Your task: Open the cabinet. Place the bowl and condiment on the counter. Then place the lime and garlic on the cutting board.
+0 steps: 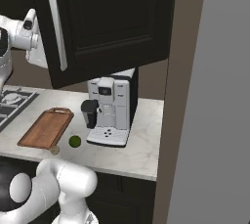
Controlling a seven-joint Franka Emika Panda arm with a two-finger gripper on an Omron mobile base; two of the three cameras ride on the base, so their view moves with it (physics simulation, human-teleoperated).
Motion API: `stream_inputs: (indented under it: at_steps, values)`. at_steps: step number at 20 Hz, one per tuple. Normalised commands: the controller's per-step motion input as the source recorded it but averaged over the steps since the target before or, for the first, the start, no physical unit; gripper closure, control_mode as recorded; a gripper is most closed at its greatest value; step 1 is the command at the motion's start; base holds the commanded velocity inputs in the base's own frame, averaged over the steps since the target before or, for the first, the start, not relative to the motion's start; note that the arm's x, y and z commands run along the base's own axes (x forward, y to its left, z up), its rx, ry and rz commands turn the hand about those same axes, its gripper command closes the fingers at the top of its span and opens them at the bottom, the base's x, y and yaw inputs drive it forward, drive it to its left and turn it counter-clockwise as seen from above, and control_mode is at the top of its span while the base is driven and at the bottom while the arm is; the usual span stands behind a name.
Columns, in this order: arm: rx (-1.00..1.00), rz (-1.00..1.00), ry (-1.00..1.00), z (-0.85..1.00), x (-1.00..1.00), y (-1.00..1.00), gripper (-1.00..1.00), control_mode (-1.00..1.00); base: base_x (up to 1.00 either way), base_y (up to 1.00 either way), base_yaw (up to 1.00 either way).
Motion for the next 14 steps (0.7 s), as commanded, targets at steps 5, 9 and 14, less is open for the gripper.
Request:
stream_inputs:
  at_steps: [5,9,14]
  values:
    - [0.0,-0.18,-0.1,0.0,-1.0,-1.0,-1.0,-1.0,0.0,0.0,0.0]
    - [0.0,-0.17,-0.08,0.0,-0.68,-1.0,-1.0,-1.0,0.0,0.0,0.0]
    - [0.0,-0.22,0.0,0.0,0.12,-1.0,-1.0,-1.0,0.0,0.0,0.0]
